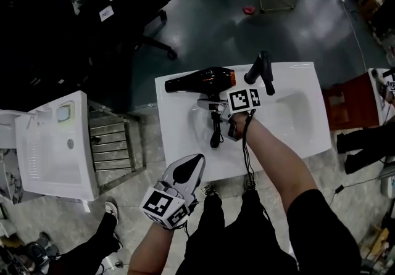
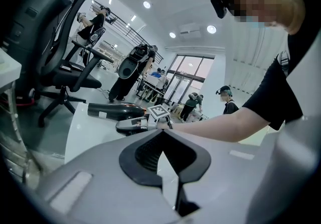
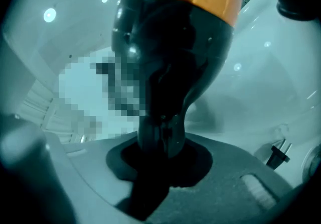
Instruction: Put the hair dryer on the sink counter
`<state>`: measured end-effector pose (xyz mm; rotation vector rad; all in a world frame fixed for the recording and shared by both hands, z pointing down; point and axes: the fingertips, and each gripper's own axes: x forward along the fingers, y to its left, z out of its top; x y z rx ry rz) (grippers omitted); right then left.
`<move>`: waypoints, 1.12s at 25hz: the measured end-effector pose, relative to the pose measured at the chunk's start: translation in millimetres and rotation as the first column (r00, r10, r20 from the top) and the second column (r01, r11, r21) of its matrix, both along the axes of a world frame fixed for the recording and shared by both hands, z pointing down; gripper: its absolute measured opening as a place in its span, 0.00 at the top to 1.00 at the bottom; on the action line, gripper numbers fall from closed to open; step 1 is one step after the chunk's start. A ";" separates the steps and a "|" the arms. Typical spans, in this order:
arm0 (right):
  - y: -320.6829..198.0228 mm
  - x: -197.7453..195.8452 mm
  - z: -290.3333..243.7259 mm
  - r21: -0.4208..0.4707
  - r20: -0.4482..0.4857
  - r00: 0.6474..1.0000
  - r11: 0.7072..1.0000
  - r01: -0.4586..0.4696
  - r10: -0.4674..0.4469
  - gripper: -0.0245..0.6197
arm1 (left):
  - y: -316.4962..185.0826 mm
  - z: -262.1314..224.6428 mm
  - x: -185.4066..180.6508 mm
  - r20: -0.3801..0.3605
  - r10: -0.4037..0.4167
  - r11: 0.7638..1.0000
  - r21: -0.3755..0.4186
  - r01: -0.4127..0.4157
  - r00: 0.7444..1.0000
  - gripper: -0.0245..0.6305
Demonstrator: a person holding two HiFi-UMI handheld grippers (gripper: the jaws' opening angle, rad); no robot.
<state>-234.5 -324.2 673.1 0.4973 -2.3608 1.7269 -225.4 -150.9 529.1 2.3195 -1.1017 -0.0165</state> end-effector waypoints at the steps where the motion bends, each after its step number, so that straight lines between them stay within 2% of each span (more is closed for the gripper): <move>1: -1.1 0.8 3.1 -0.004 -0.015 1.000 1.000 0.000 0.000 0.83 | 0.8 0.9 -0.6 0.000 0.000 1.000 -0.001 0.000 1.000 0.96; 8: -1.0 2.8 13.1 -0.016 -0.065 0.997 0.999 0.028 -0.029 0.83 | 3.8 4.4 -3.2 0.007 0.005 1.000 -0.004 -0.005 1.000 0.96; 12: 3.8 3.7 20.6 0.004 -0.167 0.982 0.995 0.095 -0.094 0.83 | 5.2 6.6 -0.1 -0.007 0.003 1.000 -0.005 -0.004 1.000 0.96; 15: 6.0 5.3 25.6 0.013 -0.242 0.963 0.992 0.126 -0.119 0.77 | 5.6 6.6 1.8 -0.010 0.004 1.000 -0.008 -0.004 1.000 0.96; 22: 5.7 12.9 31.3 0.015 -0.372 0.922 0.993 0.119 -0.105 0.68 | 11.1 7.7 7.5 -0.013 0.011 1.000 -0.012 -0.011 1.000 0.96; 28: -0.6 33.9 28.4 0.036 -0.465 0.885 0.999 0.039 -0.018 0.66 | 14.8 3.7 16.9 -0.023 0.016 1.000 -0.012 -0.017 1.000 0.96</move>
